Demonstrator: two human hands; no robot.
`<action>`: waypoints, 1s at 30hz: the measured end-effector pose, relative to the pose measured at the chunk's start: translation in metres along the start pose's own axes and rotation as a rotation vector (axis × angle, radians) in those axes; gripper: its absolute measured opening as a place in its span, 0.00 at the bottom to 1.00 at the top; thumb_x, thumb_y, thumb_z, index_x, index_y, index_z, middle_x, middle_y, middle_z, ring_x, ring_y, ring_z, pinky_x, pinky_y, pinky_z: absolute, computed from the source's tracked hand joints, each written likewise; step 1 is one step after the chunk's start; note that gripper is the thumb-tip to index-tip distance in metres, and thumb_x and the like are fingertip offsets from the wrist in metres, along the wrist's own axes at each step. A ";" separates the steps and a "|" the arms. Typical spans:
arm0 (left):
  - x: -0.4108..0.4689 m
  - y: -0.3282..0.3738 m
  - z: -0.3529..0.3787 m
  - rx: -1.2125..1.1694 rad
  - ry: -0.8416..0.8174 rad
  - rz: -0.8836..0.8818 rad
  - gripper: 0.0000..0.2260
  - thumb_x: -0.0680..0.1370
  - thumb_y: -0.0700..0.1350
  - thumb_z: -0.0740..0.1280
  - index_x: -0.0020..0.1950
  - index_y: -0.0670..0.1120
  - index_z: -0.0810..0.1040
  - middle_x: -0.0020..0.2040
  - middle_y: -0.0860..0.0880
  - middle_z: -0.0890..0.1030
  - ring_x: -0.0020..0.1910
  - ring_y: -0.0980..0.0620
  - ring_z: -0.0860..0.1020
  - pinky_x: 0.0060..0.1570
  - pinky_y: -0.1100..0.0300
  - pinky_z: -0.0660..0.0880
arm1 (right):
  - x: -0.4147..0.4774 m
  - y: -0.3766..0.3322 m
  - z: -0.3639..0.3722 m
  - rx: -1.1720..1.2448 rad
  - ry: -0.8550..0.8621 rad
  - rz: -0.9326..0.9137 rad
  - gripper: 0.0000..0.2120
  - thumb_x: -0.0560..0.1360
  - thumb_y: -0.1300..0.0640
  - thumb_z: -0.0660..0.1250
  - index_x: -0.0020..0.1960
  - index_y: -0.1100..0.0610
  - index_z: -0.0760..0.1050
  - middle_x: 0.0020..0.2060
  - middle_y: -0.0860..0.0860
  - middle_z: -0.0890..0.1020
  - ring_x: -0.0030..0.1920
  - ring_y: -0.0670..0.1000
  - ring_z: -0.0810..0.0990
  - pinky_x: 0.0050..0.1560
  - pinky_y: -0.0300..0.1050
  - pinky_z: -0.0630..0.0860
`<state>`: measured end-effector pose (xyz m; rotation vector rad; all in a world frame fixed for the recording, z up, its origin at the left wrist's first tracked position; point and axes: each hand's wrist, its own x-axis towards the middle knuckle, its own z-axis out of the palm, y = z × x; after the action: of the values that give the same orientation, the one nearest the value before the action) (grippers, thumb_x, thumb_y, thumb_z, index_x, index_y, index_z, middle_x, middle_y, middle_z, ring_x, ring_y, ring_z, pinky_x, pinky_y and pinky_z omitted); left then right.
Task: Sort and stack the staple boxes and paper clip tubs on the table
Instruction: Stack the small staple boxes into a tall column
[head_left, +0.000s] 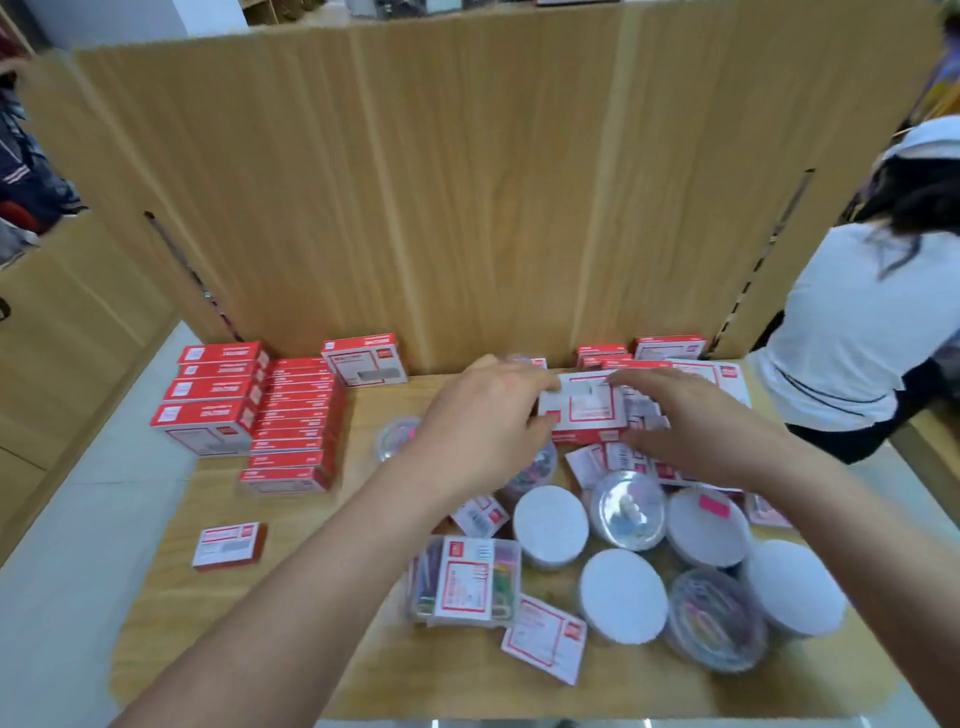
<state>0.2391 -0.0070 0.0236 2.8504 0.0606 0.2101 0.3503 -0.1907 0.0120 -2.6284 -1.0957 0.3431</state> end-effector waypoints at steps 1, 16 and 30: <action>0.013 0.004 0.004 0.037 -0.039 0.014 0.16 0.75 0.51 0.66 0.62 0.49 0.75 0.60 0.51 0.79 0.57 0.46 0.73 0.58 0.54 0.69 | 0.002 0.004 -0.001 0.006 -0.002 -0.005 0.31 0.72 0.52 0.71 0.73 0.51 0.64 0.70 0.52 0.71 0.69 0.54 0.68 0.65 0.44 0.62; 0.049 0.017 0.023 -0.209 0.046 -0.022 0.36 0.62 0.56 0.75 0.67 0.55 0.66 0.55 0.53 0.71 0.54 0.53 0.75 0.55 0.54 0.72 | 0.017 0.011 -0.017 0.963 -0.139 -0.015 0.26 0.74 0.59 0.70 0.69 0.51 0.66 0.48 0.51 0.85 0.46 0.48 0.84 0.46 0.43 0.80; -0.059 -0.012 -0.044 -1.085 0.594 -0.515 0.18 0.70 0.35 0.74 0.53 0.47 0.70 0.47 0.44 0.82 0.43 0.49 0.80 0.41 0.49 0.81 | 0.043 -0.111 -0.022 1.322 -0.374 -0.148 0.20 0.70 0.50 0.68 0.60 0.50 0.73 0.46 0.55 0.85 0.42 0.51 0.82 0.41 0.49 0.79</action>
<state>0.1736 0.0129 0.0536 1.5596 0.5848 0.7031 0.3134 -0.0881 0.0652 -1.3215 -0.7068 1.0870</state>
